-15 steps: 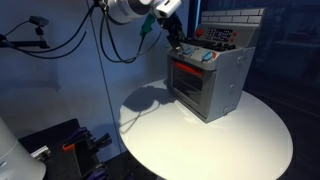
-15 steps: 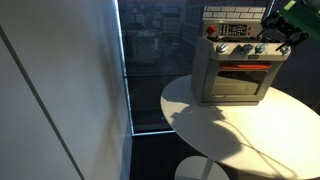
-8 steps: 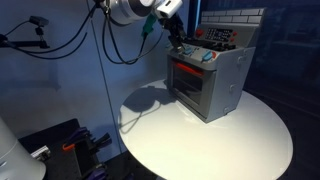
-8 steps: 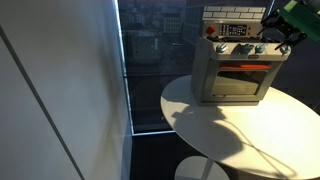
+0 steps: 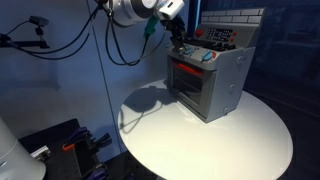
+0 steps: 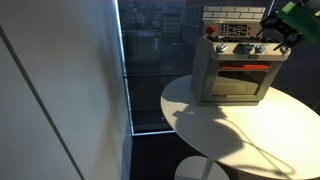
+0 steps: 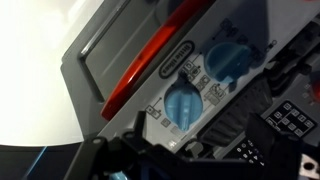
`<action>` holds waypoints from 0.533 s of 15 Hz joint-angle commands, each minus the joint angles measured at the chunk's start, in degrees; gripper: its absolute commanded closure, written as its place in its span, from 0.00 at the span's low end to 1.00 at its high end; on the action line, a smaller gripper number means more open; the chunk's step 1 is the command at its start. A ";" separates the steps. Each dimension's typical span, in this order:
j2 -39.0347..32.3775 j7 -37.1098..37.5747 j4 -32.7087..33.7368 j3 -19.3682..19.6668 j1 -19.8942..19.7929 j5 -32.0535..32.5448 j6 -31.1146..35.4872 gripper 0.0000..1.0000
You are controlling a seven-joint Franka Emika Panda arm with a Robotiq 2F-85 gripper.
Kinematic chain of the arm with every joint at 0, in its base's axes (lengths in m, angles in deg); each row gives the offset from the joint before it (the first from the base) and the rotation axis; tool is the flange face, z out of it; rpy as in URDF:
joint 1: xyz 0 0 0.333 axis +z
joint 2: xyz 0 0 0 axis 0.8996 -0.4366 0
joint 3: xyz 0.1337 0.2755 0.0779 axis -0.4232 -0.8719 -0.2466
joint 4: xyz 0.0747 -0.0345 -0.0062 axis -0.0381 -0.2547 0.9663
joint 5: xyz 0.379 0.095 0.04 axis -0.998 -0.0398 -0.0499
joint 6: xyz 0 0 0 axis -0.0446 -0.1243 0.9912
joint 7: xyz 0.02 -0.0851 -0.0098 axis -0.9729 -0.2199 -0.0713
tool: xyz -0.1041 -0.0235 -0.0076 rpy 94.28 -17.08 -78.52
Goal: Turn the second blue knob from the right on the stove to the left
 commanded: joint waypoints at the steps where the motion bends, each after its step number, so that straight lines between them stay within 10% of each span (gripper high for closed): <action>1: -1.61 1.04 2.17 0.21 0.02 0.28 0.53 0.00; 8: -2.95 1.27 3.91 0.26 0.23 0.61 0.31 0.00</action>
